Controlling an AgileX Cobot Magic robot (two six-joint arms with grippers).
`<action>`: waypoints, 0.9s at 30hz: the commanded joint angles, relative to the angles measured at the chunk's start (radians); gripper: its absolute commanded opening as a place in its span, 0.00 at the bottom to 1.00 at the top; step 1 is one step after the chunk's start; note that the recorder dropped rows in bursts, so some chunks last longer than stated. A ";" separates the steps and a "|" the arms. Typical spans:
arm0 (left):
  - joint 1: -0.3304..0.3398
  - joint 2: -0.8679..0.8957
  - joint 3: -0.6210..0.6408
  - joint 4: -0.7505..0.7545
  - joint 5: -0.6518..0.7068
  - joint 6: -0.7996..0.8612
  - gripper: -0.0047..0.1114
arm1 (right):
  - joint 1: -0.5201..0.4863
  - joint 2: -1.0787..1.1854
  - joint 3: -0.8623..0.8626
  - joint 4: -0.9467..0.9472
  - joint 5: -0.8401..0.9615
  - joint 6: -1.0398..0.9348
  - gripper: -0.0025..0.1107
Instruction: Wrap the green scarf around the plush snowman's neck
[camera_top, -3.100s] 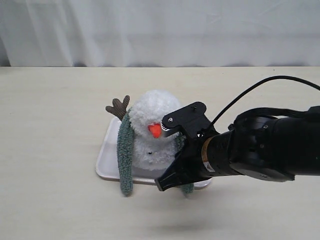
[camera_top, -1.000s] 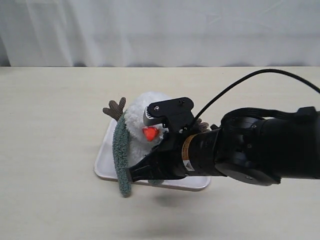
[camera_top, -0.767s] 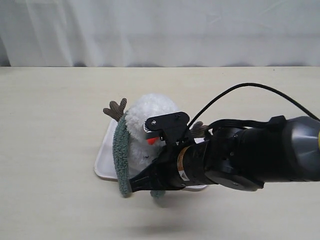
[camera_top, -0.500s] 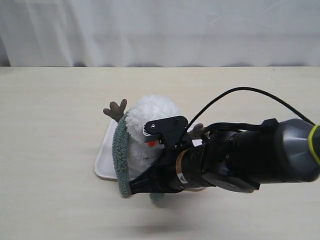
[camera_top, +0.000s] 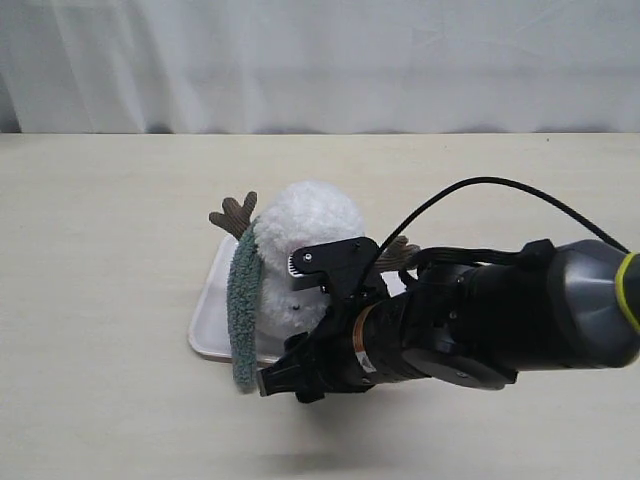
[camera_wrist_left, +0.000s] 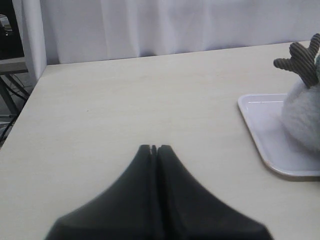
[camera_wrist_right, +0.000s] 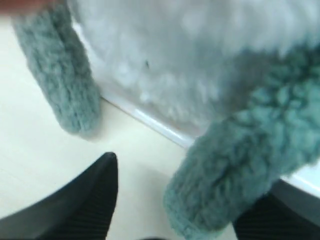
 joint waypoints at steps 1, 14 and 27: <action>0.002 -0.002 0.004 -0.001 -0.009 -0.002 0.04 | 0.049 -0.040 -0.001 0.005 0.091 -0.028 0.56; 0.002 -0.002 0.004 -0.001 -0.009 -0.002 0.04 | 0.132 -0.192 -0.001 0.063 0.128 -0.034 0.56; 0.002 -0.002 0.004 -0.001 -0.009 -0.002 0.04 | 0.234 -0.196 -0.003 0.104 -0.023 -0.105 0.56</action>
